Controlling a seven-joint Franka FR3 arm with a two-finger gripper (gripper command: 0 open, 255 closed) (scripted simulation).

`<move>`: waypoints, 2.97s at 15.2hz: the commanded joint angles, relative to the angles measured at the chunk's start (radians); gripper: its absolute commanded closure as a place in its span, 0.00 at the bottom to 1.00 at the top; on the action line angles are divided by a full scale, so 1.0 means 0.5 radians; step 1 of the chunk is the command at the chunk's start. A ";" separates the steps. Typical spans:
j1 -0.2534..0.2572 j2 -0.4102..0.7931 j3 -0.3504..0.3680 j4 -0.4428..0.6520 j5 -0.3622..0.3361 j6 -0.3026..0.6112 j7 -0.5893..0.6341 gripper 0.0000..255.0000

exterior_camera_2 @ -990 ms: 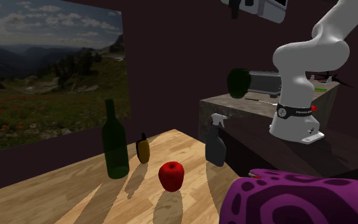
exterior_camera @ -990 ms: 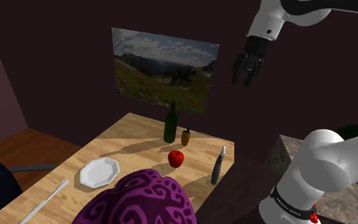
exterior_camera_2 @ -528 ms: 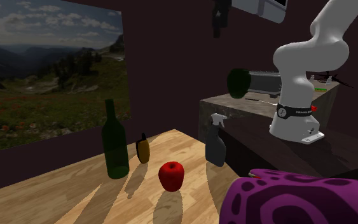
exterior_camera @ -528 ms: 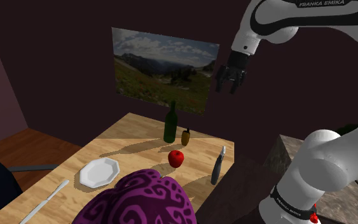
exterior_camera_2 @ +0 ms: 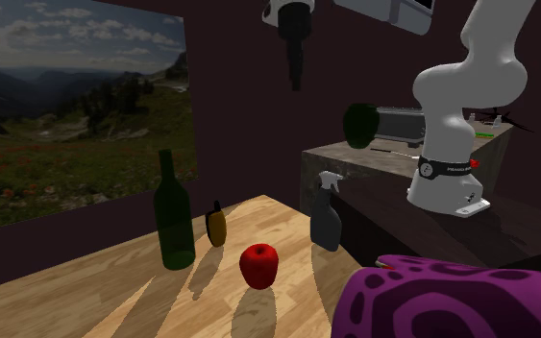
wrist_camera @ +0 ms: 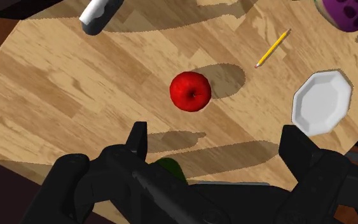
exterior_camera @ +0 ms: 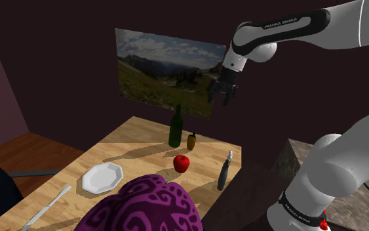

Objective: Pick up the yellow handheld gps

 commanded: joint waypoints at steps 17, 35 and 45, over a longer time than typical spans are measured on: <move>-0.132 1.346 -0.148 0.588 0.650 0.488 -0.186 0.00; -0.386 2.290 -0.037 1.262 1.034 0.591 -0.239 0.00; -0.385 2.294 -0.034 1.256 1.039 0.601 -0.243 1.00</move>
